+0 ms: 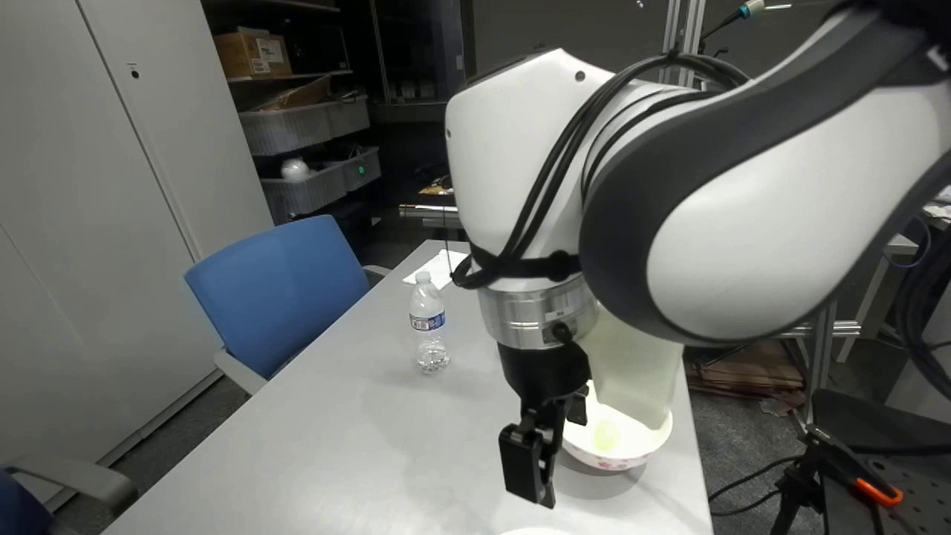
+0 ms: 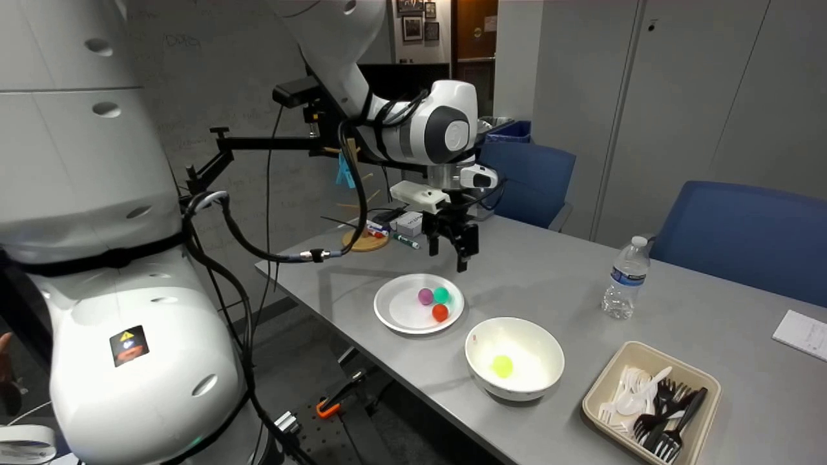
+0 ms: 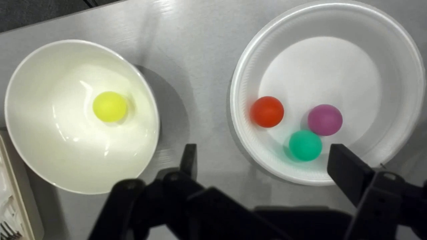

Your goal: Pick the red ball and put it in the bowl

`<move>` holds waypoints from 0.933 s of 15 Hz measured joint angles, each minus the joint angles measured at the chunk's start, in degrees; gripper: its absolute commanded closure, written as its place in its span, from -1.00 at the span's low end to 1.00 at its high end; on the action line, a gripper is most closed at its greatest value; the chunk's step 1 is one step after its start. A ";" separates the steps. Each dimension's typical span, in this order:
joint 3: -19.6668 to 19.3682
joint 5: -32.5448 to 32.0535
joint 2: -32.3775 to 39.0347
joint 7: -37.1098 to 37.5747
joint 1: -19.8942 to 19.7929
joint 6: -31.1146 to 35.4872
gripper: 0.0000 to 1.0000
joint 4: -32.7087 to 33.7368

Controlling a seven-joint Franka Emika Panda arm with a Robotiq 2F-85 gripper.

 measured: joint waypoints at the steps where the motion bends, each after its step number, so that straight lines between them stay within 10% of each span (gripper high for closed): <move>1: 0.00 -0.47 0.63 -0.35 0.32 0.42 -1.00 0.00; 14: -0.10 -7.38 8.76 -1.77 4.08 7.65 -1.00 0.10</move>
